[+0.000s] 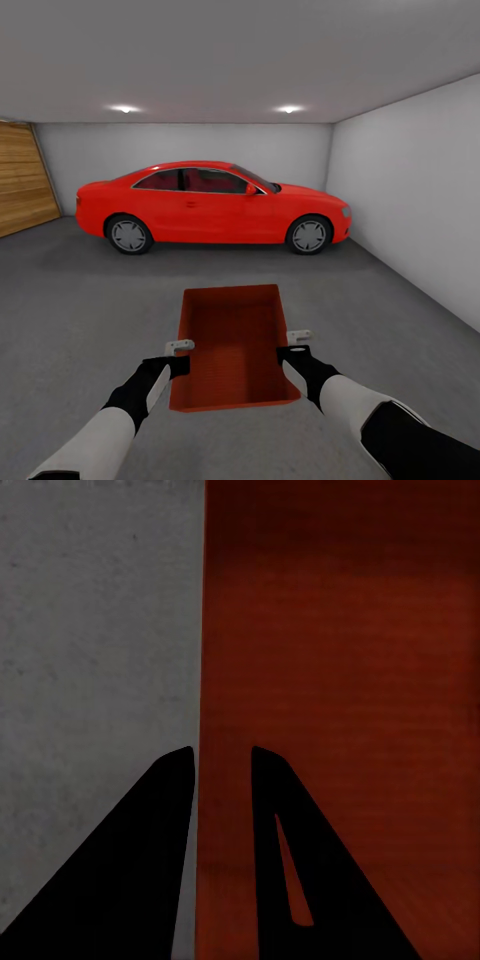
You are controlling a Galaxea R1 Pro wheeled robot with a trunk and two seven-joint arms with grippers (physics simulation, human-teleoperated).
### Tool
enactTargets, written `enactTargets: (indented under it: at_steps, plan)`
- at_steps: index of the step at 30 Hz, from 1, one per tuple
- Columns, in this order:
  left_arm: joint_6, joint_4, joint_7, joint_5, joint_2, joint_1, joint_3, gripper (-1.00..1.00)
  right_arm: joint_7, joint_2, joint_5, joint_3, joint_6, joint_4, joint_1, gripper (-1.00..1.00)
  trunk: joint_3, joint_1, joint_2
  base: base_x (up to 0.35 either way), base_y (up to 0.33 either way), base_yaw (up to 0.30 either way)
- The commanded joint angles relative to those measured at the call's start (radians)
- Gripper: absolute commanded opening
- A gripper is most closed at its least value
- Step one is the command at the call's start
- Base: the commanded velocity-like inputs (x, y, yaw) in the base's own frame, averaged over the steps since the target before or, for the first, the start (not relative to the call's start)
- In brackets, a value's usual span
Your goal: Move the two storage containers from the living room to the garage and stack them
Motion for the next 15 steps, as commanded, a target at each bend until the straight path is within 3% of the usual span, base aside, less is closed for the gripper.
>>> enactTargets:
  at_steps: [1,15]
  plan:
    - [0.005,0.0,0.011,0.012,-0.001,0.0,-0.003,-1.0,-0.007,0.0,-0.006,0.023,0.007,-0.007,0.0,-1.0,0.0,0.001,-0.001,0.322,0.0,0.0]
    - [0.005,0.0,0.011,0.012,-0.002,0.0,-0.002,-1.0,-0.007,0.0,-0.007,0.023,0.007,-0.007,0.0,-1.0,0.0,0.001,-0.001,0.322,0.0,-0.023]
